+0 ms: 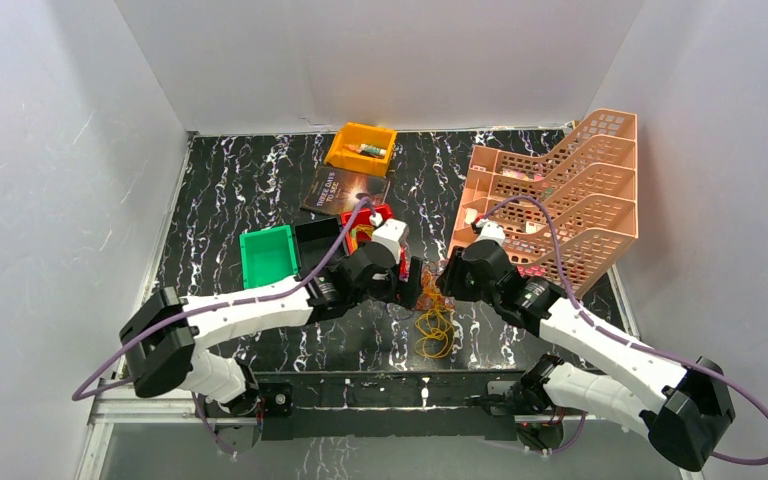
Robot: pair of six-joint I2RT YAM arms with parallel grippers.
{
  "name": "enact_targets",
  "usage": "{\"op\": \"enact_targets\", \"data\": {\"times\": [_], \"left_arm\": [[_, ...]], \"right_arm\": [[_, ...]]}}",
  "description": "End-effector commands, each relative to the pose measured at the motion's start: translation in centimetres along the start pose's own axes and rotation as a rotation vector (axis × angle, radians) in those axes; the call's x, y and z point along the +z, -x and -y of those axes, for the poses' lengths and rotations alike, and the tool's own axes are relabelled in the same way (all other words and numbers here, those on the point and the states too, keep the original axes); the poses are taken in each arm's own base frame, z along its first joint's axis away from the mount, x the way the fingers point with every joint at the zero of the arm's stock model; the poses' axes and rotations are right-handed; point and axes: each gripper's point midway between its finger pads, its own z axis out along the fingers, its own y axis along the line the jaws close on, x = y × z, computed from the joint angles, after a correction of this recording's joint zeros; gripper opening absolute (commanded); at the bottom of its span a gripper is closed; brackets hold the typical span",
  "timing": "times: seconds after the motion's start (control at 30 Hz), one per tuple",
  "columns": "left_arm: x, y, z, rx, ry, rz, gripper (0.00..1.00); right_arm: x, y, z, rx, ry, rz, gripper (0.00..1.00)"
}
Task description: Untangle the cables
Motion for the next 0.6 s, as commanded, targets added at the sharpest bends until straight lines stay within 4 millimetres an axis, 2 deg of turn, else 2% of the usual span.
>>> {"op": "enact_targets", "data": {"times": [0.0, 0.17, 0.4, 0.57], "left_arm": [[1.0, 1.0, 2.7, -0.012, -0.098, 0.019, 0.86], [1.9, 1.1, 2.6, 0.003, -0.084, 0.032, 0.76], [3.3, 1.3, 2.7, 0.033, -0.057, 0.028, 0.55], [4.0, 1.2, 2.5, 0.051, -0.040, 0.023, 0.45]], "right_arm": [[-0.2, 0.7, -0.5, 0.071, 0.026, 0.053, 0.46], [-0.2, 0.5, -0.5, 0.066, 0.040, 0.051, 0.47], [-0.1, 0.3, -0.4, 0.049, 0.033, 0.040, 0.47], [0.0, 0.2, -0.4, 0.044, 0.032, 0.034, 0.48]]}}
